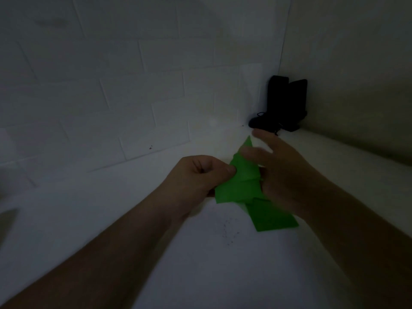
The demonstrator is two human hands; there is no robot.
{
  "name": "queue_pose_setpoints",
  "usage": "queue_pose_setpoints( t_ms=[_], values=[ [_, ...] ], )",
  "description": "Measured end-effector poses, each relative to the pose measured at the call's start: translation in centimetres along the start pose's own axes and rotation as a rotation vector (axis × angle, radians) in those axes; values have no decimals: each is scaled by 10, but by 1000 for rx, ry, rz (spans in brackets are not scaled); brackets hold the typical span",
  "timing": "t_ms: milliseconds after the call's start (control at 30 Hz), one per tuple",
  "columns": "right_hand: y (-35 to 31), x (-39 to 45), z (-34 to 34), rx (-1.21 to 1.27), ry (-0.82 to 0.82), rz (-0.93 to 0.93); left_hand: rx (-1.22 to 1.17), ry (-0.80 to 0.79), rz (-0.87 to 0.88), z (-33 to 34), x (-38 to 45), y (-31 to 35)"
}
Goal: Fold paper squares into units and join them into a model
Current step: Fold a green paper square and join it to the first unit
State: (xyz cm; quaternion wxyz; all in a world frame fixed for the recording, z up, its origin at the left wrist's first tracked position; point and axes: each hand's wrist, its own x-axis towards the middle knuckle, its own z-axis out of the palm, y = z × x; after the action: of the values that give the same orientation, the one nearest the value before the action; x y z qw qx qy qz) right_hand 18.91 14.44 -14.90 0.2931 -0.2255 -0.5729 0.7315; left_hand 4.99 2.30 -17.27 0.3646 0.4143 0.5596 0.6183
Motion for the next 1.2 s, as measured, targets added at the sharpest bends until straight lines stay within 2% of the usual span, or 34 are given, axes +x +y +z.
queue_pose_setpoints(
  t_ms=[200,400,700,800,900,1067,1200],
  values=[
    [5,-2,2,-60,73,-62,78,36,8,-1,-1,0],
    [-2,0,-3,37,171,-82,180,67,17,-6,0,-1],
    [0,-2,-2,35,152,-22,9,-61,113,-5,-1,2],
    [-1,0,0,49,162,-51,60,9,147,-5,0,1],
    [-3,1,-4,-3,120,-121,12,114,146,-4,0,6],
    [-6,-7,-6,-189,-109,-169,-71,178,186,-9,2,12],
    [0,-8,-4,-378,-79,-279,-18,187,289,-8,0,10]
  ],
)
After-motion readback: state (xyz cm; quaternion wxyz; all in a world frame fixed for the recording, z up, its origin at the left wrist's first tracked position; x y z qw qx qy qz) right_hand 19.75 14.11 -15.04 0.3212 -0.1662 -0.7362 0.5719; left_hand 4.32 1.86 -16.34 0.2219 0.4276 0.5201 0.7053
